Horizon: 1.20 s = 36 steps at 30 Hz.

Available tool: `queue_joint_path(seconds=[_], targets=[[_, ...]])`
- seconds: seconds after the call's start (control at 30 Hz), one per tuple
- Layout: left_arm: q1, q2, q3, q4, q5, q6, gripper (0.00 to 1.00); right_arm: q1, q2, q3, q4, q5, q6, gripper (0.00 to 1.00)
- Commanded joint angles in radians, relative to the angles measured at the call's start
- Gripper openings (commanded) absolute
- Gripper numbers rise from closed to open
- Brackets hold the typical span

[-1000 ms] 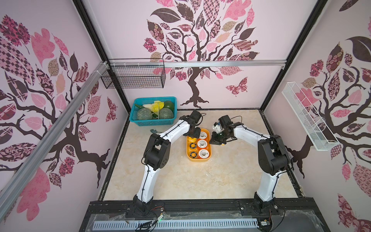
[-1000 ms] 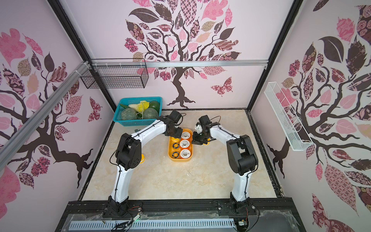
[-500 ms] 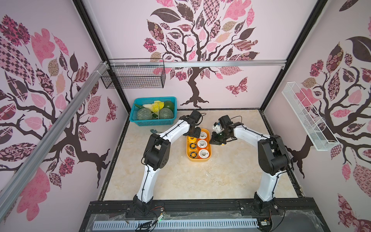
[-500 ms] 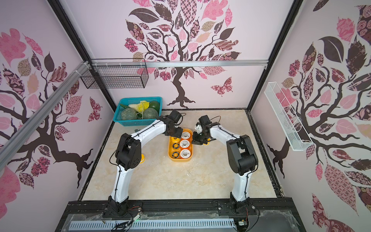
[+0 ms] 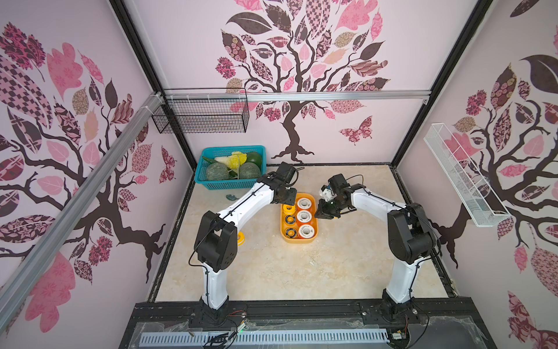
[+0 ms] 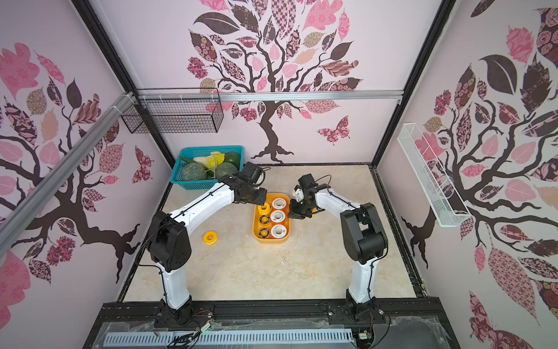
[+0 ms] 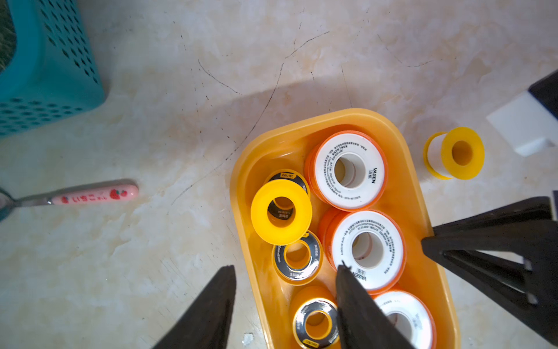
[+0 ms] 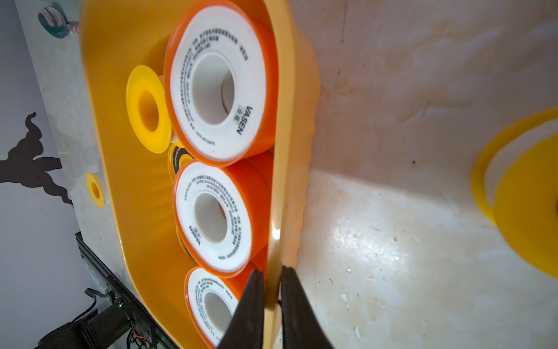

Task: Put the sealing tape into the storage box
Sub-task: Place the sealing tape in the storage box, then pick up the sealing tape at the center of the board.

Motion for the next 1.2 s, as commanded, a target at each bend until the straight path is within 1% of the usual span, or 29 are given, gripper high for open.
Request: queue_joint_path(seconds=[0.0, 0.03, 0.07, 0.1, 0.17, 0.3, 0.33, 0.4, 0.43, 0.53, 0.6, 0.7, 0.83, 0.9, 0.93, 1.07, 1.17], targets=[[0.003, -0.004, -0.025, -0.004, 0.039, 0.009, 0.47, -0.001, -0.011, 0.021, -0.018, 0.012, -0.015, 0.16], [0.004, -0.009, -0.028, -0.015, 0.041, 0.007, 0.46, -0.001, -0.012, 0.021, -0.019, 0.014, -0.015, 0.16], [0.004, -0.021, -0.044, -0.013, 0.046, 0.004, 0.42, -0.001, -0.014, 0.021, -0.021, 0.015, -0.017, 0.16], [0.004, -0.033, -0.059, -0.010, 0.046, 0.002, 0.41, -0.001, -0.015, 0.022, -0.021, 0.017, -0.018, 0.17], [0.008, -0.073, -0.103, 0.001, 0.044, 0.000, 0.40, -0.001, -0.023, 0.018, -0.017, 0.022, -0.019, 0.18], [0.024, -0.169, -0.195, 0.012, 0.071, 0.002, 0.40, -0.002, -0.059, 0.004, 0.004, 0.038, -0.022, 0.25], [0.032, -0.196, -0.220, 0.016, 0.087, 0.000, 0.40, -0.002, -0.071, 0.003, 0.005, 0.048, -0.023, 0.29], [0.056, -0.252, -0.270, 0.025, 0.137, -0.005, 0.40, -0.003, -0.095, 0.003, 0.006, 0.065, -0.030, 0.33], [0.074, -0.281, -0.294, 0.029, 0.170, -0.007, 0.40, -0.003, -0.108, 0.004, 0.005, 0.075, -0.034, 0.38], [0.137, -0.364, -0.370, 0.044, 0.248, -0.010, 0.41, -0.012, -0.144, 0.003, 0.010, 0.103, -0.044, 0.45], [0.175, -0.412, -0.414, 0.053, 0.273, -0.005, 0.42, -0.021, -0.156, 0.003, 0.006, 0.130, -0.051, 0.47], [0.217, -0.467, -0.469, 0.060, 0.303, 0.005, 0.42, -0.044, -0.158, 0.010, -0.013, 0.178, -0.062, 0.52], [0.266, -0.526, -0.554, 0.107, 0.333, -0.031, 0.41, -0.052, -0.128, 0.038, -0.071, 0.315, -0.101, 0.57], [0.280, -0.548, -0.590, 0.139, 0.329, -0.062, 0.42, -0.052, -0.107, 0.052, -0.089, 0.368, -0.124, 0.62], [0.281, -0.553, -0.595, 0.143, 0.328, -0.059, 0.42, -0.052, -0.097, 0.059, -0.098, 0.387, -0.135, 0.63], [0.283, -0.561, -0.585, 0.109, 0.264, -0.049, 0.42, -0.052, -0.058, 0.076, -0.108, 0.451, -0.163, 0.70], [0.283, -0.562, -0.590, 0.110, 0.252, -0.049, 0.43, -0.052, -0.019, 0.110, -0.133, 0.483, -0.181, 0.72]])
